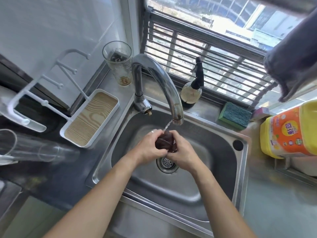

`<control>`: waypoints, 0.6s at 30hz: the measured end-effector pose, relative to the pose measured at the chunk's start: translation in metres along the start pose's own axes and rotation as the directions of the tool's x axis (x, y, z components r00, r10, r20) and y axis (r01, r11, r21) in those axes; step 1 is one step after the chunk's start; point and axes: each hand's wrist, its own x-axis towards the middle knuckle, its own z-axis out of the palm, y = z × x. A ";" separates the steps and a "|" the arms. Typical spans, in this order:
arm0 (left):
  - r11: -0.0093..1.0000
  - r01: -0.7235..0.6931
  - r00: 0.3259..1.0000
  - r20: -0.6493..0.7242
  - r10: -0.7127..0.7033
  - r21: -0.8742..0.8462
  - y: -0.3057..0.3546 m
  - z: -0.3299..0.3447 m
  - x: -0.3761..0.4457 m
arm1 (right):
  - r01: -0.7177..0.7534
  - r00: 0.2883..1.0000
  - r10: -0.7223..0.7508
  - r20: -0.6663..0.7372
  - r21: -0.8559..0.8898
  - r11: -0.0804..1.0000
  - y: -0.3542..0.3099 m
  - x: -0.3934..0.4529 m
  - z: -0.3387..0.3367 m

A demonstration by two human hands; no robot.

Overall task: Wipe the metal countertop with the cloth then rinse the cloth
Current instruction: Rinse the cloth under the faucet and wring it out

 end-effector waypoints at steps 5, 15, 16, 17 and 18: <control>0.841 0.178 0.984 0.116 -0.137 -0.512 -0.014 -0.005 -0.007 | -0.125 0.992 0.113 0.058 0.581 0.804 -0.005 0.000 -0.006; 0.801 0.365 0.931 0.203 -0.304 -0.474 -0.031 0.018 -0.011 | -0.216 0.963 0.262 0.064 0.766 0.606 0.002 0.008 -0.004; 0.737 0.391 0.918 0.181 -0.352 -0.551 -0.030 0.019 -0.010 | -0.240 0.952 0.300 0.052 0.736 0.633 0.007 0.007 -0.005; 0.656 0.394 0.907 0.158 -0.390 -0.644 -0.027 0.018 -0.009 | -0.260 0.946 0.319 0.055 0.715 0.649 0.011 0.006 -0.006; 0.581 0.377 0.899 0.134 -0.417 -0.722 -0.025 0.018 -0.006 | -0.280 0.944 0.322 0.072 0.687 0.670 0.015 0.003 -0.006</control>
